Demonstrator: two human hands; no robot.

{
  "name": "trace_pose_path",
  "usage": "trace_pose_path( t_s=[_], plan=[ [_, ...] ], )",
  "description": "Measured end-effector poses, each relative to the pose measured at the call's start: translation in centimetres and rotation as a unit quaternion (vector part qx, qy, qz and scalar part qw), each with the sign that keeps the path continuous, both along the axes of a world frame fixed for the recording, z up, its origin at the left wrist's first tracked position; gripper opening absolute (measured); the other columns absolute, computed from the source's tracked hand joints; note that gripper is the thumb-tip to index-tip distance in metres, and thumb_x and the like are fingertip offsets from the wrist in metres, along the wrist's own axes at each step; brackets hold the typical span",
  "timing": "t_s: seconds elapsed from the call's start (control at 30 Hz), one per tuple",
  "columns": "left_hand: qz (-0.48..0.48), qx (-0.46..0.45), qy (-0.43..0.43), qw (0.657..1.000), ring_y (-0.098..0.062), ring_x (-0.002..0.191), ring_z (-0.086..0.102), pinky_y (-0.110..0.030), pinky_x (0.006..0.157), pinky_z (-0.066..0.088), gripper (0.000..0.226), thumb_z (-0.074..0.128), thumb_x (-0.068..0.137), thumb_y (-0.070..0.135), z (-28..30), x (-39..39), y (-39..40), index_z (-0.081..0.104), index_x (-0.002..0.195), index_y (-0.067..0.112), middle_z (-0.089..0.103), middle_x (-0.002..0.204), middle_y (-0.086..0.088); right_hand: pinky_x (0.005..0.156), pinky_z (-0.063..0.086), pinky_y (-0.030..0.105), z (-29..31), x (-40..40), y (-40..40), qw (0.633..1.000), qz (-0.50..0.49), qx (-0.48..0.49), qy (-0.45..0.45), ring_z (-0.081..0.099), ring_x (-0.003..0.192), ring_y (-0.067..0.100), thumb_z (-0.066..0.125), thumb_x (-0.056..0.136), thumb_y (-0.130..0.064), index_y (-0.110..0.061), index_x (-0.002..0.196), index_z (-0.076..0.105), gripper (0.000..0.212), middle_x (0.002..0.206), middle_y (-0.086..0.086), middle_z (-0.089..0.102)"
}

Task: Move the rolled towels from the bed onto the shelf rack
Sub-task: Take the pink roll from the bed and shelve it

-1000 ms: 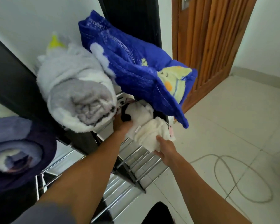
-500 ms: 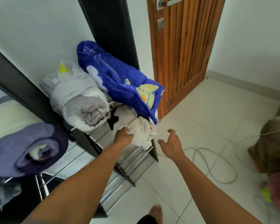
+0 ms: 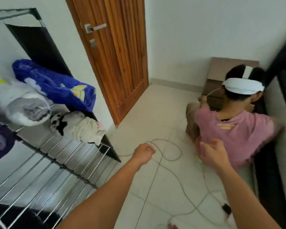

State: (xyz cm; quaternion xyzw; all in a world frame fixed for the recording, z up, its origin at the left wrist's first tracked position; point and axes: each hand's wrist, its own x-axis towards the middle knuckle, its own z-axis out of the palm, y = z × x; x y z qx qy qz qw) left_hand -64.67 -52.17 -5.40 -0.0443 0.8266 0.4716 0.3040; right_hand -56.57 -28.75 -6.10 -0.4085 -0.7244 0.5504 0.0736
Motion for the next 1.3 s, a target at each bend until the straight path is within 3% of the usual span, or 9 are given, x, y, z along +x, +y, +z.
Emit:
trace_pose_path(
  t_s=[0.27,0.5,0.63,0.73,0.83,0.93,1.1,1.23,1.3],
  plan=[
    [-0.252,0.033,0.019,0.967,-0.019,0.076,0.056,-0.024,0.056,0.037,0.021,0.057,0.089,0.018,1.1,12.3,13.7,0.057,0.068,0.023,0.058,0.077,-0.003,0.096,0.048,0.049,-0.6,21.9,4.4,0.974,-0.225,-0.033,-0.018,0.06,0.106,0.029,0.064,0.084,-0.034,-0.013,0.133,0.04,0.058,0.103,0.003,0.057],
    [-0.399,0.017,-0.069,0.914,-0.005,0.054,0.055,-0.02,0.051,0.034,0.023,0.055,0.091,0.021,-2.1,26.1,21.9,0.052,0.069,0.021,0.055,0.073,0.0,0.081,0.051,0.04,-1.7,40.2,5.1,0.917,-0.389,-0.092,-0.023,0.062,0.084,0.019,0.061,0.089,-0.029,-0.015,0.126,0.043,0.043,0.088,-0.003,0.056],
    [-0.454,0.015,-0.12,0.882,-0.007,0.061,0.054,-0.021,0.055,0.037,0.015,0.055,0.094,0.021,-2.6,34.1,26.4,0.05,0.079,0.022,0.055,0.075,0.005,0.08,0.052,0.04,-2.8,48.2,6.4,0.878,-0.466,-0.108,-0.014,0.062,0.088,0.021,0.062,0.088,-0.029,-0.011,0.128,0.045,0.047,0.113,0.012,0.059],
    [-0.48,0.007,-0.149,0.865,-0.009,0.067,0.056,-0.023,0.059,0.041,0.01,0.055,0.094,0.024,-3.0,38.9,30.0,0.05,0.086,0.022,0.057,0.083,0.004,0.078,0.051,0.038,-4.0,52.3,8.2,0.858,-0.495,-0.137,-0.001,0.061,0.09,0.022,0.061,0.088,-0.03,-0.012,0.123,0.047,0.042,0.109,0.011,0.06],
    [-0.473,-0.002,-0.171,0.864,-0.013,0.073,0.057,-0.028,0.066,0.045,0.008,0.056,0.093,0.025,-3.9,43.1,34.8,0.05,0.092,0.019,0.056,0.089,0.001,0.08,0.05,0.04,-5.1,56.3,11.7,0.849,-0.509,-0.144,-0.005,0.06,0.088,0.021,0.059,0.089,-0.027,-0.01,0.123,0.047,0.04,0.1,0.008,0.06],
    [-0.44,-0.023,-0.194,0.876,-0.018,0.086,0.055,-0.037,0.078,0.046,0.01,0.057,0.093,0.025,-5.1,47.2,40.2,0.054,0.096,0.016,0.054,0.093,-0.003,0.078,0.048,0.039,-6.1,60.9,17.2,0.839,-0.524,-0.146,-0.007,0.06,0.09,0.023,0.059,0.09,-0.022,-0.008,0.125,0.046,0.04,0.109,0.015,0.059],
    [-0.324,-0.056,-0.246,0.912,-0.032,0.131,0.042,-0.05,0.098,0.041,0.067,0.063,0.088,0.036,-7.2,53.1,47.0,0.035,0.143,0.011,0.043,0.142,-0.009,0.078,0.049,0.04,-6.9,66.8,27.2,0.842,-0.52,-0.141,-0.038,0.059,0.09,0.025,0.062,0.087,-0.023,-0.007,0.125,0.048,0.043,0.106,0.016,0.059],
    [-0.212,-0.051,-0.306,0.927,-0.036,0.119,0.054,-0.052,0.097,0.048,0.073,0.075,0.077,0.033,-7.8,56.1,51.6,0.04,0.138,0.013,0.053,0.135,-0.014,0.094,0.048,0.052,-7.1,69.3,36.1,0.871,-0.47,-0.107,-0.093,0.057,0.1,0.03,0.065,0.082,-0.031,-0.008,0.127,0.048,0.053,0.116,0.016,0.059],
    [-0.165,-0.052,-0.335,0.926,-0.036,0.107,0.062,-0.058,0.091,0.05,0.091,0.085,0.053,0.037,-9.2,56.5,53.3,0.043,0.132,0.019,0.06,0.126,-0.012,0.095,0.047,0.052,-7.3,69.8,40.1,0.885,-0.443,-0.09,-0.111,0.055,0.103,0.032,0.065,0.083,-0.029,-0.007,0.129,0.046,0.055,0.124,0.019,0.056]
  ],
)
